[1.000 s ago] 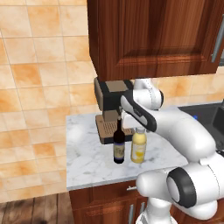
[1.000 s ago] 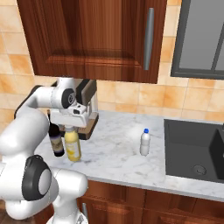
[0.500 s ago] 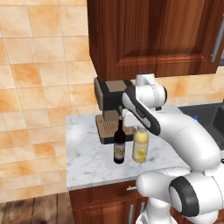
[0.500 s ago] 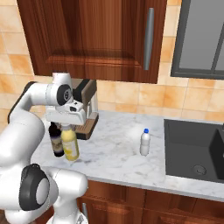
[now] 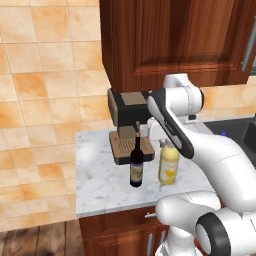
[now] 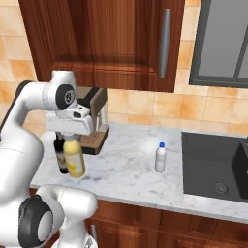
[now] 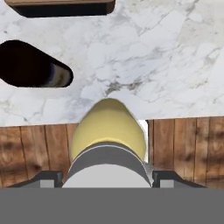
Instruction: Place the drinks on the dining counter in a tight cluster.
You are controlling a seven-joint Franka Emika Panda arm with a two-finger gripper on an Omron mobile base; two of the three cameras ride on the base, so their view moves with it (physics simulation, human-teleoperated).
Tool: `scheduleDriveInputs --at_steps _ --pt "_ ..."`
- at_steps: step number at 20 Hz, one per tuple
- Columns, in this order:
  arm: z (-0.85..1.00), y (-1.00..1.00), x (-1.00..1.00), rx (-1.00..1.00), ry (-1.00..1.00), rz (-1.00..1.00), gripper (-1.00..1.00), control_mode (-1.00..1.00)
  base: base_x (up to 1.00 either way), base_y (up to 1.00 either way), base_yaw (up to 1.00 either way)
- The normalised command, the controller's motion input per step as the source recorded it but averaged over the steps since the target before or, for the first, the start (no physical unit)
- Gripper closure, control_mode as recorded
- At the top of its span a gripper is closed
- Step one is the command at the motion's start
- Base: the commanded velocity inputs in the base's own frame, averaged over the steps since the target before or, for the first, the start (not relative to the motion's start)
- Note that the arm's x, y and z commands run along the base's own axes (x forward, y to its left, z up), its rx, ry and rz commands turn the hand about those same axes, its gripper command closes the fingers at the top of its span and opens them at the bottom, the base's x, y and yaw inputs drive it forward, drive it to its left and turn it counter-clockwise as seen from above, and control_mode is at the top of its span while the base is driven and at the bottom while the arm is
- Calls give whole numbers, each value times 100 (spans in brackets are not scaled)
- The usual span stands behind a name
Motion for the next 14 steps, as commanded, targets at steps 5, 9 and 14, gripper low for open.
scheduleDriveInputs --at_steps 5,9,14 --pt "30 -20 -42 1 0 0 100 -100 0 0 0" --pt "14 -3 -30 1 0 4 100 -100 0 0 0" --pt "1 -1 -10 0 0 2 100 -100 0 0 0"
